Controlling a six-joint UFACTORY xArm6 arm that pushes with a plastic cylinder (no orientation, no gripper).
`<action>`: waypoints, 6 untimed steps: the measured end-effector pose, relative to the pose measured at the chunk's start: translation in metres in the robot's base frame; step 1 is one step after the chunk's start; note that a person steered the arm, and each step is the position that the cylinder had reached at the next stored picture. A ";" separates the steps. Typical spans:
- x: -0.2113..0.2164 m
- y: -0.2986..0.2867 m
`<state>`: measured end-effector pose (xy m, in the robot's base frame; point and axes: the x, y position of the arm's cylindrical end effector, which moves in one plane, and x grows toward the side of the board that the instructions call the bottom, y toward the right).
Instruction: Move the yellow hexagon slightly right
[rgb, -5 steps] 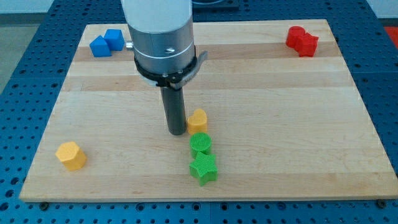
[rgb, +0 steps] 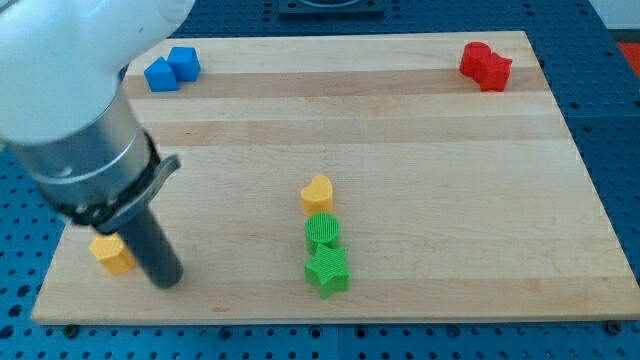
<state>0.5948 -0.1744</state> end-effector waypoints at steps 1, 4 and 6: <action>0.022 -0.030; -0.007 -0.090; -0.052 -0.059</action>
